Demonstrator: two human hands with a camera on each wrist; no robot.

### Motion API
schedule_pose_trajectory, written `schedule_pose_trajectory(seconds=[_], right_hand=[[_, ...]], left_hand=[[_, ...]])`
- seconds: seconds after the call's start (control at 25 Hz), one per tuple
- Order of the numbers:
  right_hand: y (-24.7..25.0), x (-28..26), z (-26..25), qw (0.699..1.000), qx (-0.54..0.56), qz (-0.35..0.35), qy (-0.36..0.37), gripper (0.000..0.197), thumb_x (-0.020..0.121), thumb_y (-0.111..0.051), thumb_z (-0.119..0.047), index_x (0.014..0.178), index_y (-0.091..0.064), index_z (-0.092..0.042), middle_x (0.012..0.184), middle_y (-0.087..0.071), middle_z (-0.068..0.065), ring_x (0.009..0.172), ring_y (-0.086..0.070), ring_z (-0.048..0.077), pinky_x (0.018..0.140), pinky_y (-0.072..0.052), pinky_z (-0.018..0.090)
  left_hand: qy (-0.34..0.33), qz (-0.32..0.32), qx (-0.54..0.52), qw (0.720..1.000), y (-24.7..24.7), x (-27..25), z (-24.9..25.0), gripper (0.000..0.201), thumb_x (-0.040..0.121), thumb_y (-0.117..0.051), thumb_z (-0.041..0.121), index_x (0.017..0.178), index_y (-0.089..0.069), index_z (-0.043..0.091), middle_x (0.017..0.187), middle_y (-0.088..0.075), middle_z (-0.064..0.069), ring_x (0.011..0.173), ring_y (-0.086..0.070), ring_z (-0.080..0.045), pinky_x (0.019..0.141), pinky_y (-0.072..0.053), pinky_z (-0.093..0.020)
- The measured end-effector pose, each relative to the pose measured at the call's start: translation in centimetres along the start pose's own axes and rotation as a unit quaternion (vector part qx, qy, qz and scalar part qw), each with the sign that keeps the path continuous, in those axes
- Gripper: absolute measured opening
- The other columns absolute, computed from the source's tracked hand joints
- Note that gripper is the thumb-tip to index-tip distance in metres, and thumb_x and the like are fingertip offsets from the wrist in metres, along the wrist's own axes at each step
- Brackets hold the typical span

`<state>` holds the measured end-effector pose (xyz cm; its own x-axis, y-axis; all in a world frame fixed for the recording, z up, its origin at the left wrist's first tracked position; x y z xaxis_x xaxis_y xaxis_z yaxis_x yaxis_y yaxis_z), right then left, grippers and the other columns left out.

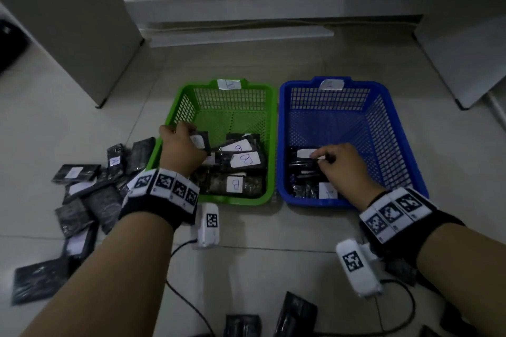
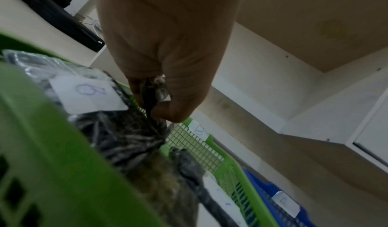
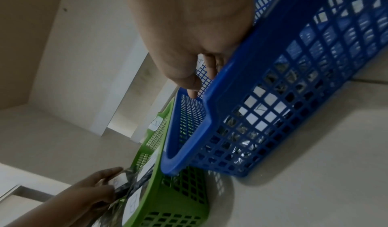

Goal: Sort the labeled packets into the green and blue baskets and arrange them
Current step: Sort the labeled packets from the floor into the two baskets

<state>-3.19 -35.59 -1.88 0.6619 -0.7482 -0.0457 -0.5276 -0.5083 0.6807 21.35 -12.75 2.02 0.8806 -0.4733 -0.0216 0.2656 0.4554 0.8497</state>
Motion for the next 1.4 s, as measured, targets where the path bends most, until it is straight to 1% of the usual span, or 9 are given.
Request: schedule_pose_trajectory(seconds=[0.2,0.4,0.6,0.72,0.88,1.0,1.12,1.28,1.4], right_hand=[[0.2,-2.6,-2.7,0.999,-0.03,-0.015,0.03,0.021,0.089,-0.056,-0.007,0.091,-0.069,-0.023,0.099,-0.053,0.0,0.087,-0.053,0.012,0.079,-0.042,0.022],[1.0,-5.6,-3.7,0.998,-0.026,0.008,0.052,0.023,0.087,-0.055,-0.002,0.092,-0.072,-0.017,0.099,-0.06,0.002,0.092,-0.055,0.014,0.079,-0.041,0.019],[0.8,-10.6,-4.1,0.99,0.005,0.022,0.139,0.021,0.083,-0.057,0.002,0.088,-0.072,-0.012,0.089,-0.061,0.001,0.085,-0.053,0.011,0.074,-0.04,0.015],[-3.5,-15.2,-2.3,0.976,-0.037,-0.158,0.147,0.027,0.083,-0.056,0.001,0.1,-0.071,-0.015,0.099,-0.063,0.002,0.089,-0.054,0.01,0.085,-0.046,0.024],[-9.5,-21.3,0.7,0.845,-0.25,-0.433,0.19,0.055,0.086,-0.059,-0.011,0.137,-0.045,-0.024,0.126,-0.041,0.008,0.115,-0.039,0.026,0.095,-0.039,0.033],[-10.0,-21.8,0.4,0.824,-0.311,-0.414,0.23,0.059,0.082,-0.064,-0.014,0.136,-0.043,-0.023,0.126,-0.037,0.009,0.112,-0.035,0.027,0.091,-0.04,0.037],[-10.0,-21.6,0.0,0.821,-0.316,-0.407,0.246,0.036,0.079,-0.064,-0.009,0.112,-0.049,-0.017,0.113,-0.04,0.006,0.098,-0.037,0.022,0.076,-0.036,0.033],[-8.2,-19.5,-0.4,0.878,-0.219,-0.398,0.152,0.024,0.077,-0.06,-0.005,0.083,-0.042,-0.02,0.087,-0.049,0.0,0.077,-0.044,0.02,0.066,-0.035,0.032],[-4.7,-16.4,-3.1,0.945,-0.101,-0.276,0.147,0.029,0.075,-0.055,0.001,0.078,-0.042,-0.025,0.092,-0.057,0.004,0.092,-0.056,0.027,0.067,-0.044,0.032]], left_hand=[[-0.039,-0.073,0.093,0.992,-2.3,1.5,-1.2,0.044,0.084,-0.062,0.021,0.127,-0.056,0.015,0.134,-0.037,-0.019,0.124,-0.039,-0.04,0.108,-0.03,-0.041],[-0.091,0.005,0.077,0.993,-2.3,0.3,-0.8,0.032,0.082,-0.058,0.016,0.112,-0.07,0.013,0.126,-0.046,-0.021,0.115,-0.045,-0.042,0.107,-0.034,-0.046],[-0.223,0.124,-0.094,0.962,-1.0,-8.6,4.8,0.025,0.076,-0.051,0.005,0.094,-0.069,0.01,0.101,-0.053,-0.016,0.1,-0.05,-0.029,0.086,-0.038,-0.027],[-0.344,0.019,-0.089,0.935,-3.6,-15.3,6.6,0.019,0.077,-0.054,0.009,0.092,-0.065,0.012,0.093,-0.052,-0.009,0.09,-0.05,-0.022,0.079,-0.039,-0.027],[-0.321,-0.314,-0.002,0.894,-10.0,-21.8,1.9,0.019,0.081,-0.067,0.028,0.1,-0.065,0.025,0.095,-0.053,0.003,0.083,-0.053,-0.01,0.078,-0.049,-0.032],[-0.286,-0.419,0.12,0.853,-12.0,-24.6,-2.9,0.056,0.069,-0.074,0.046,0.118,-0.056,0.025,0.109,-0.048,0.001,0.099,-0.051,-0.015,0.088,-0.046,-0.03],[-0.271,-0.419,0.153,0.853,-12.2,-25.9,-4.1,0.057,0.068,-0.077,0.03,0.118,-0.051,0.018,0.113,-0.051,-0.005,0.104,-0.051,-0.023,0.086,-0.043,-0.03],[-0.199,-0.453,0.159,0.855,-11.5,-24.6,-3.9,0.046,0.064,-0.084,0.029,0.102,-0.062,0.017,0.099,-0.061,-0.002,0.095,-0.057,-0.021,0.078,-0.042,-0.026],[-0.193,-0.436,-0.022,0.879,-8.4,-21.5,-1.6,0.027,0.062,-0.087,0.02,0.077,-0.065,0.024,0.077,-0.06,0.004,0.075,-0.058,-0.003,0.07,-0.045,-0.023]])
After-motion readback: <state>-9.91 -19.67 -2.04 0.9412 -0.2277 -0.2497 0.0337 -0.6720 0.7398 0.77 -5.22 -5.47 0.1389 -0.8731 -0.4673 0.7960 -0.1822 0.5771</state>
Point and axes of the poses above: each hand's wrist, its own x-axis towards the middle knuckle, its own y-axis out of the back of the hand, z = x × y, the point moved 8 cm from there along x, towards the middle knuckle
